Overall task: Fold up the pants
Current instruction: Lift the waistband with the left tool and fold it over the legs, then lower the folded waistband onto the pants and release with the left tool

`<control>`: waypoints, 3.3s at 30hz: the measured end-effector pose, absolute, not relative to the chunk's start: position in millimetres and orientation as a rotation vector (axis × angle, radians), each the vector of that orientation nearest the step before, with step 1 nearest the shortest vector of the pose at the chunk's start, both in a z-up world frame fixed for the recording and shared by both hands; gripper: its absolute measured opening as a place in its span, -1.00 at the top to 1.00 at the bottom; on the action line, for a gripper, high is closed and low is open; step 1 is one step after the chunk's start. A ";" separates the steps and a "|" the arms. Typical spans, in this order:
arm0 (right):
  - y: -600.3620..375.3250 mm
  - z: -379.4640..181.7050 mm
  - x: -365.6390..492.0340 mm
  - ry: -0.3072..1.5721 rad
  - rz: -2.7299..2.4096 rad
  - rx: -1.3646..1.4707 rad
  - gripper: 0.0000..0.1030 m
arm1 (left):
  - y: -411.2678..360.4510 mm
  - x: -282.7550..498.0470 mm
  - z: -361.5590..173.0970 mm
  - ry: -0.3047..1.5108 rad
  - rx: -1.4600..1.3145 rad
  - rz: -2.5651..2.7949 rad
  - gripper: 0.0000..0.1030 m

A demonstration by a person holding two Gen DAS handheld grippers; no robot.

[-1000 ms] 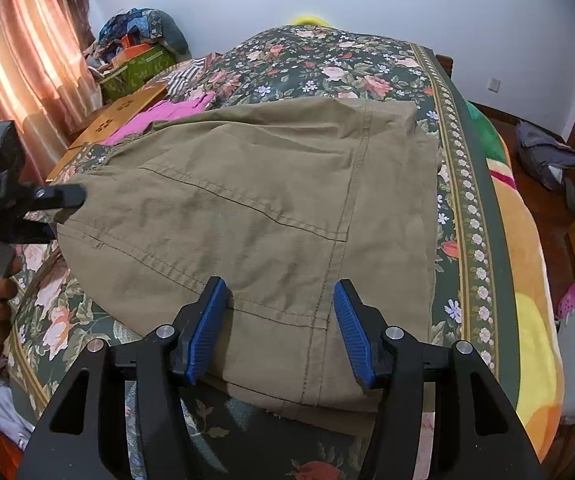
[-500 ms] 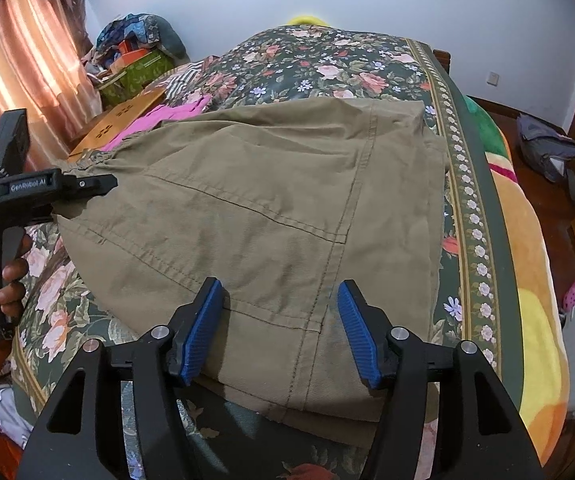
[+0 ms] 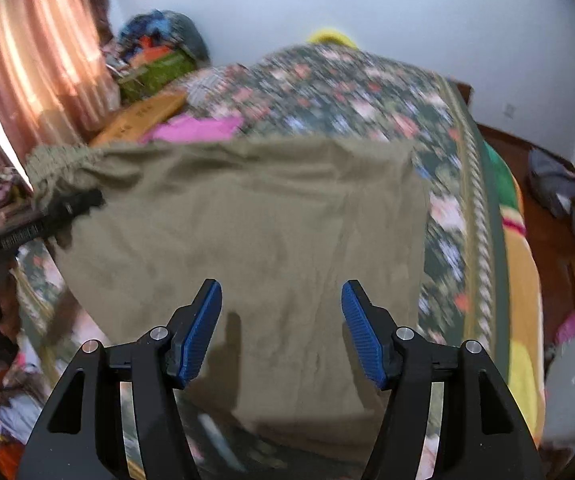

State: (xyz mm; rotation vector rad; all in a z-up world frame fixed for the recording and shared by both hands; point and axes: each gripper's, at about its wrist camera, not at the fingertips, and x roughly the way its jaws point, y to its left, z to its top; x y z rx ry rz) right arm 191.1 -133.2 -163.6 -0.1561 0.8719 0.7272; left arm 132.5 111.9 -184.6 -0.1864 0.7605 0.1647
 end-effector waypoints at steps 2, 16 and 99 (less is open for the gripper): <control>-116.3 -152.3 188.8 0.834 0.765 -0.146 -0.14 | 116.6 121.5 -176.6 0.741 -0.170 0.186 0.30; -13.8 -186.9 152.8 0.949 1.007 -0.297 -0.13 | 111.6 94.0 -148.4 0.661 -0.094 0.195 0.38; -209.5 -172.9 138.3 0.904 0.630 0.073 -0.17 | 50.4 183.2 -157.7 0.864 -0.095 -0.029 -0.84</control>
